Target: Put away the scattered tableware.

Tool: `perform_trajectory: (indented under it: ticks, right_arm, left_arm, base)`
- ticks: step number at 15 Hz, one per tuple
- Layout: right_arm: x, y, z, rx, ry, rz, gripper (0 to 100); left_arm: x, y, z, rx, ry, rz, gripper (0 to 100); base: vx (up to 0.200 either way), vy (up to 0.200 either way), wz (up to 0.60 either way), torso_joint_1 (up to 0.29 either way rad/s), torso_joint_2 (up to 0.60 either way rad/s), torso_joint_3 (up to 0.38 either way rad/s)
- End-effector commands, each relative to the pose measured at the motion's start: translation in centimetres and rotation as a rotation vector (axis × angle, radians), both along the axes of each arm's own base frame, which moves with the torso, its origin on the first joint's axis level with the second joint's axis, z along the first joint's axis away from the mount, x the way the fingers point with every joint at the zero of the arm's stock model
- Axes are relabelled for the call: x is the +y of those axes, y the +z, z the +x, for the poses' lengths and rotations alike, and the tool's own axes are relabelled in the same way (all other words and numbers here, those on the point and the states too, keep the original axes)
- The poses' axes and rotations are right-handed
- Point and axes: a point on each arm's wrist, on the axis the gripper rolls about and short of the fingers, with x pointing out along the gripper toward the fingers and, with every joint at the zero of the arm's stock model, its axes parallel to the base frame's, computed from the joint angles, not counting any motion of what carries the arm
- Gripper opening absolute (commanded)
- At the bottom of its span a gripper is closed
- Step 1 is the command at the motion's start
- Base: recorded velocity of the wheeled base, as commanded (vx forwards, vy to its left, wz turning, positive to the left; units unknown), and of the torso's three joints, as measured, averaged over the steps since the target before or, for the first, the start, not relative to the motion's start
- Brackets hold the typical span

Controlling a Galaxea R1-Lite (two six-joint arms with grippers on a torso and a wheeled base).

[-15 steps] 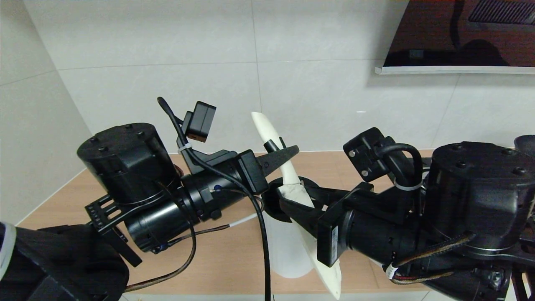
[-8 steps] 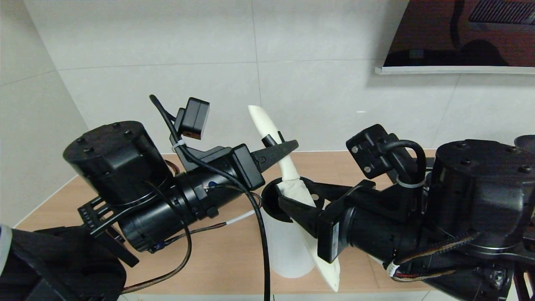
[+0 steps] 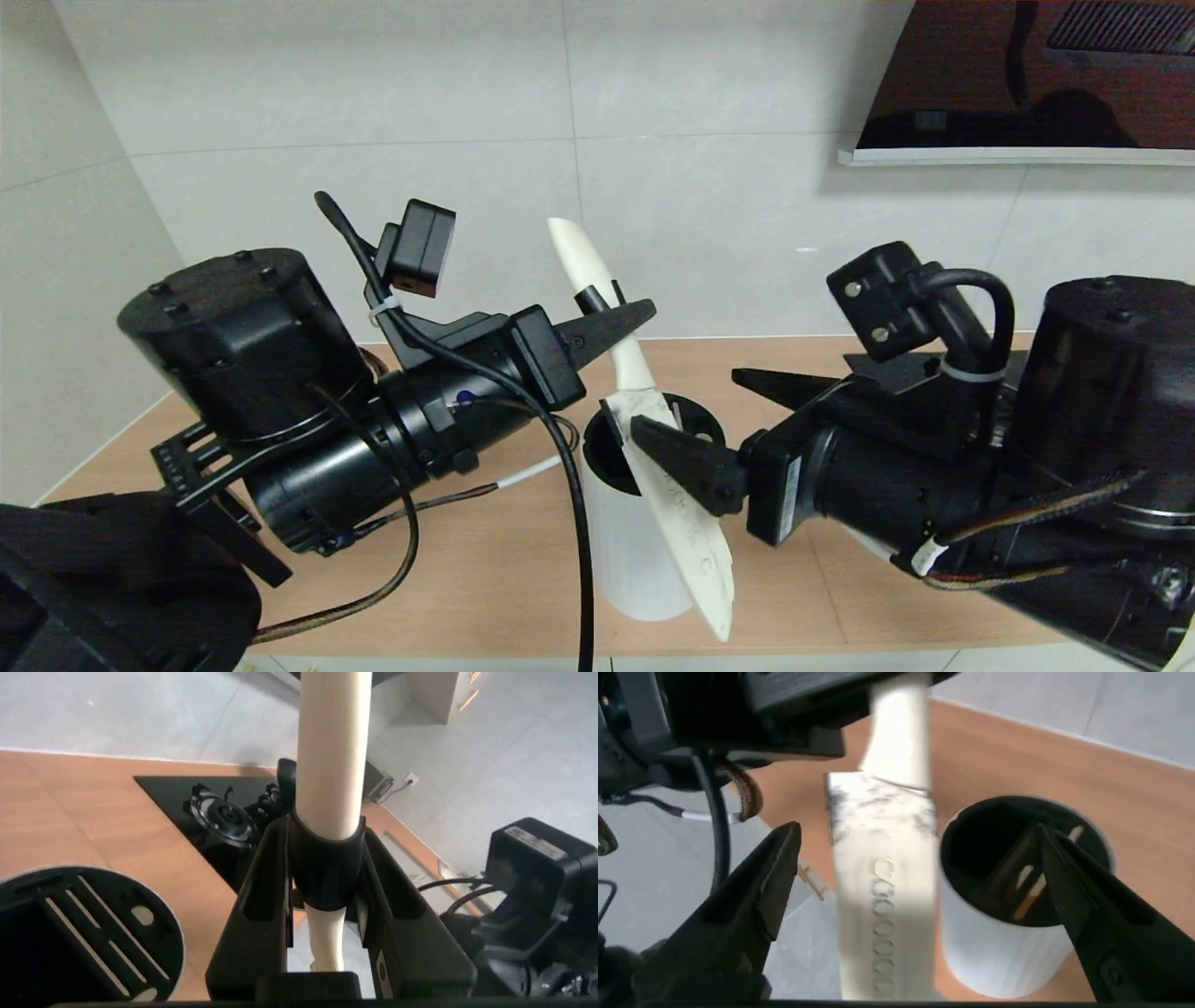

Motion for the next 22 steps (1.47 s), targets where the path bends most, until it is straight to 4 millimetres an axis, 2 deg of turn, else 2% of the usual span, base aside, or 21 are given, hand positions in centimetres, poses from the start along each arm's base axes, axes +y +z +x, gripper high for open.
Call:
perform_trajectory:
  ticks: [1, 3, 5, 8, 13, 15, 18, 22]
  right_arm:
    - [-3.1, 2.0, 0.9, -0.049, -0.092, 0.056, 100]
    - [-5.6, 3.5, 1.8, -0.089, -0.185, 0.095, 100]
    - [-6.8, 3.6, 2.6, -0.096, -0.237, 0.094, 100]
    - [-6.1, 2.0, 3.5, -0.039, -0.23, 0.039, 100]
    - [-5.6, 1.0, 4.2, -0.009, -0.233, 0.008, 100]
    - [-5.6, 1.0, 4.2, -0.01, -0.233, 0.009, 100]
    - [-5.5, 0.8, 4.3, -0.004, -0.233, 0.004, 100]
    - [-5.5, 0.7, 4.3, -0.002, -0.233, 0.001, 100]
  left_arm:
    - [0.3, 2.5, 0.0, -0.035, 0.098, -0.003, 0]
    - [-0.1, 4.5, 1.0, -0.071, 0.237, 0.028, 0]
    - [-0.6, 5.9, 1.8, -0.17, 0.341, 0.093, 0]
    - [0.1, 3.9, 2.4, -0.228, 0.518, 0.34, 0]
    - [-3.0, 4.4, 3.5, -0.238, 0.87, 0.4, 0]
    - [-4.2, 4.4, 3.0, -0.26, 0.858, 0.363, 0]
    - [-5.5, 3.0, 1.5, -0.279, 0.797, 0.435, 0]
    - [-6.2, 1.8, 2.2, -0.275, 0.794, 0.447, 0]
  base:
    - [0.0, 0.0, 0.0, 0.0, 0.0, 0.0]
    - [0.0, 0.0, 0.0, 0.0, 0.0, 0.0]
    - [0.0, 0.0, 0.0, 0.0, 0.0, 0.0]
    - [0.0, 0.0, 0.0, 0.0, 0.0, 0.0]
    - [0.0, 0.0, 0.0, 0.0, 0.0, 0.0]
    - [0.0, 0.0, 0.0, 0.0, 0.0, 0.0]
    - [0.0, 0.0, 0.0, 0.0, 0.0, 0.0]
    - [0.0, 0.0, 0.0, 0.0, 0.0, 0.0]
